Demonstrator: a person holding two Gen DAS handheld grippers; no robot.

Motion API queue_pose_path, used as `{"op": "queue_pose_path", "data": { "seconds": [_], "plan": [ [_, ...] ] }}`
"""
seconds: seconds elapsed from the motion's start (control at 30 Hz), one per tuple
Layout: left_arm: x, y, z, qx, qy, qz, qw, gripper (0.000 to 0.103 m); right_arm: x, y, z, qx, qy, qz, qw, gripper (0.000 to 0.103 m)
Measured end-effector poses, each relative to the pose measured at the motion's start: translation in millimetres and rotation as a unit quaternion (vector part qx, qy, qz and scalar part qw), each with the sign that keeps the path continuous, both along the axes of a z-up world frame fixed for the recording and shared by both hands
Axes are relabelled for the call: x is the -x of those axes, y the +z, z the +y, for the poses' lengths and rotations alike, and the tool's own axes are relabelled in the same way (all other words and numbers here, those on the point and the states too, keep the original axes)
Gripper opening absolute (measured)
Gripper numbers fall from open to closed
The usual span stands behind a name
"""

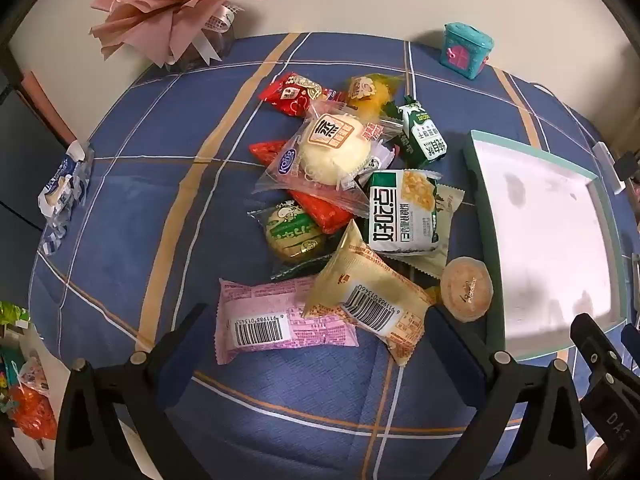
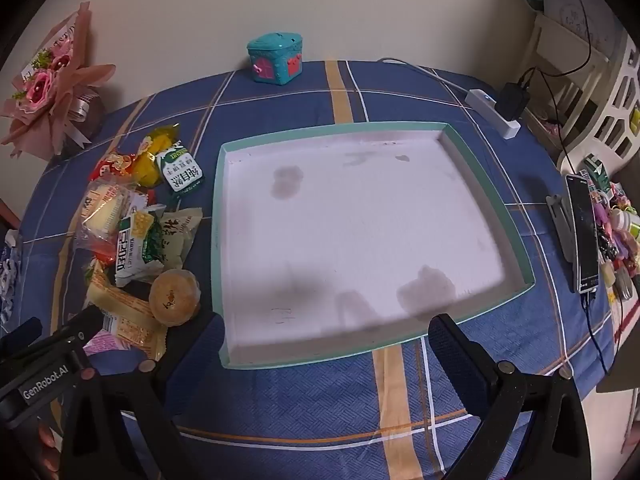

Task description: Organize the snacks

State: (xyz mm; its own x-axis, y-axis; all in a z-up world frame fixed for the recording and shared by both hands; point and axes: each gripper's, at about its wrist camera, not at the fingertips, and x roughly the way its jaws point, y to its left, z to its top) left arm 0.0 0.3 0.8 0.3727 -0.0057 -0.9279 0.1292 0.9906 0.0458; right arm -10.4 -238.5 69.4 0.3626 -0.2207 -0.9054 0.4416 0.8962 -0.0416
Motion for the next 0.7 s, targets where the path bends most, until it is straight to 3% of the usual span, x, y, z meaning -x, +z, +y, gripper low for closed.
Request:
{"op": "queue_pose_path", "data": {
  "seconds": [0.5, 0.7],
  "plan": [
    [3, 22, 9, -0.005, -0.004, -0.015, 0.9999, 0.103, -1, 4, 2, -0.003, 0.006, -0.011, 1.0, 0.103],
    [0, 16, 7, -0.01, -0.004, -0.021, 0.9997, 0.103, -1, 6, 4, 0.001, 0.01, -0.024, 1.0, 0.103]
  ]
}}
